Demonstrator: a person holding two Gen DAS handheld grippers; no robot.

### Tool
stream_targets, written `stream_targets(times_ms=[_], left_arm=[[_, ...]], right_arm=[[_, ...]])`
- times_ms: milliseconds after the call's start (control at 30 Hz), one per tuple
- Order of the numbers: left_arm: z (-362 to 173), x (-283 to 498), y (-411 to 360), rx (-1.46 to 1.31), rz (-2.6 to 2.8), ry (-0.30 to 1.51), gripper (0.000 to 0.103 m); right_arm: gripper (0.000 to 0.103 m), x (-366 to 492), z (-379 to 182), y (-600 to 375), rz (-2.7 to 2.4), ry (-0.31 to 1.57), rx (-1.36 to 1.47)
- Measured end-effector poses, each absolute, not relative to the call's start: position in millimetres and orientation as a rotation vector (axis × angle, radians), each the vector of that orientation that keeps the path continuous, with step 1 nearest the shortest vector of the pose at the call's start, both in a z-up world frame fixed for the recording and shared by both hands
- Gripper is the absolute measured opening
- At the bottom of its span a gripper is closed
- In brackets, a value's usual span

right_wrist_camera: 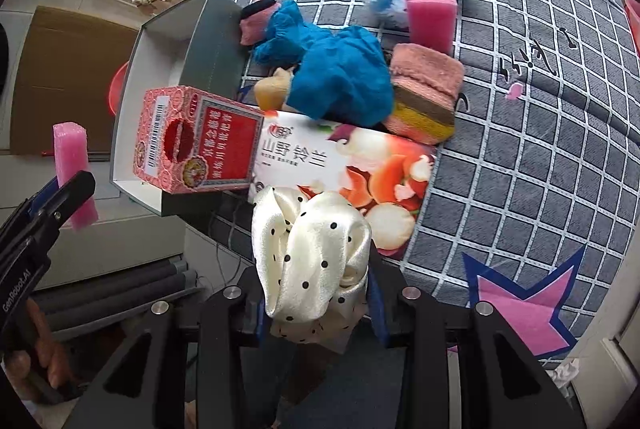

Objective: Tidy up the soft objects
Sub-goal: 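Carry the pink sponge and polka-dot scrunchie over the open white box with both tools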

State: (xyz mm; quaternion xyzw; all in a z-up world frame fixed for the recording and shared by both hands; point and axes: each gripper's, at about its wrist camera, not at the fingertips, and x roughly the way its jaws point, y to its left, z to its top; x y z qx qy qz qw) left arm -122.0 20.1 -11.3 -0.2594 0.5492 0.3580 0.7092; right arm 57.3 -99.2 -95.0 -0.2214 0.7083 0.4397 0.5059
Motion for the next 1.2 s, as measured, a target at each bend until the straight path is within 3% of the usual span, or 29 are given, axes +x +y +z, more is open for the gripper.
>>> stream_targets(times_ms=[567, 1200], left_arm=[[-47, -175, 101, -0.602, 0.665, 1.217, 0.053], [-82, -234, 143, -0.731, 0.734, 1.207, 0.053]], right_arm=[[0.039, -33, -53, -40, 1.047, 1.65, -0.57], [0.039, -89, -57, 68, 1.117, 1.597, -0.75]])
